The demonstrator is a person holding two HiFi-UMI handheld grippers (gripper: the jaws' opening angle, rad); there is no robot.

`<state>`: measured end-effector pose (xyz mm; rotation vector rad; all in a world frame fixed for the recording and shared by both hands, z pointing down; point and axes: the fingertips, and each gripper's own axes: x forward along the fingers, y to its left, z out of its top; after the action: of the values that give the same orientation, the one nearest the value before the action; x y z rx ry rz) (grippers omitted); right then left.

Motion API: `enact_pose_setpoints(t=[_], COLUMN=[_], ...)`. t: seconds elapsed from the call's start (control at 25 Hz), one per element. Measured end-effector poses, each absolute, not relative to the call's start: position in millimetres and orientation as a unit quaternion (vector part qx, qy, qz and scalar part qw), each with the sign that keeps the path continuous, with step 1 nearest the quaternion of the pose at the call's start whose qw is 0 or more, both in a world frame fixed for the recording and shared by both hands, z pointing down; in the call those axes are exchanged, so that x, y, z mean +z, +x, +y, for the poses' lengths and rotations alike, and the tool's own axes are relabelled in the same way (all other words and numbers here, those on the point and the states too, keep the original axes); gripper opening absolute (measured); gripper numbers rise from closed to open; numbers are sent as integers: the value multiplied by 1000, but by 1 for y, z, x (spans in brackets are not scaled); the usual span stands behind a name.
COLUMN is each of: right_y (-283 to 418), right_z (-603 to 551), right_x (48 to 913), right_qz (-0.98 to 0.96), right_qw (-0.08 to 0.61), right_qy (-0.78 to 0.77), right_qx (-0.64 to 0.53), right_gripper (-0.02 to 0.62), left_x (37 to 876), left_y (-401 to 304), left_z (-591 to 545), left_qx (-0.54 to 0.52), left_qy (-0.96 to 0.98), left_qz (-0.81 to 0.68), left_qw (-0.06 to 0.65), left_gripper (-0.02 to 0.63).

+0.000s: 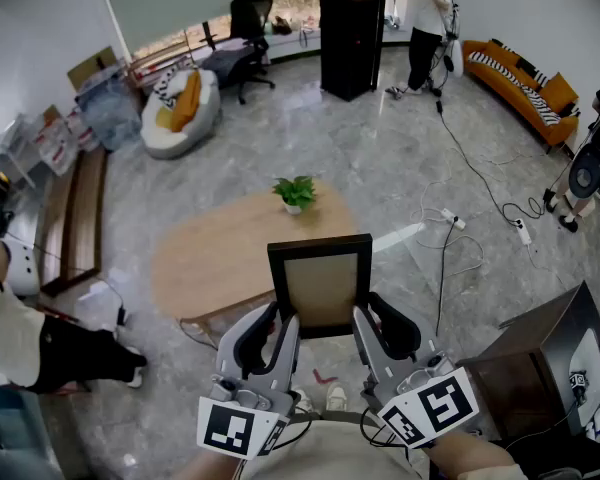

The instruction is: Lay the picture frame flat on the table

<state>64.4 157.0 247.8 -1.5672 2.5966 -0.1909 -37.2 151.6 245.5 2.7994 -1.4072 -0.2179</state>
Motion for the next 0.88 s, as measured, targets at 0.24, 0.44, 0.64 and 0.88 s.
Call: enact_pose_setpoints(t=[0.24,0.44,0.64,0.88], right_y=[69,78,91,105], right_z=[156,158,158,156], right_x=[248,251,254,258], right_qz=[854,855,857,863], right_qw=[52,51,51,53], right_qy=[-513,-511,-507,-498], right_qx=[-64,-66,-71,-69], right_gripper=[80,80,80,80], left_x=[246,248,251,254], left_y=[-33,-23,-11,4], left_z=[150,152,152,155], left_qx=[-66,-62,-60,-58], left_qy=[891,891,890,886], left_qz=[-448,-449,-452,-461], left_qw=[0,0,0,-5], left_gripper=[109,109,109,109])
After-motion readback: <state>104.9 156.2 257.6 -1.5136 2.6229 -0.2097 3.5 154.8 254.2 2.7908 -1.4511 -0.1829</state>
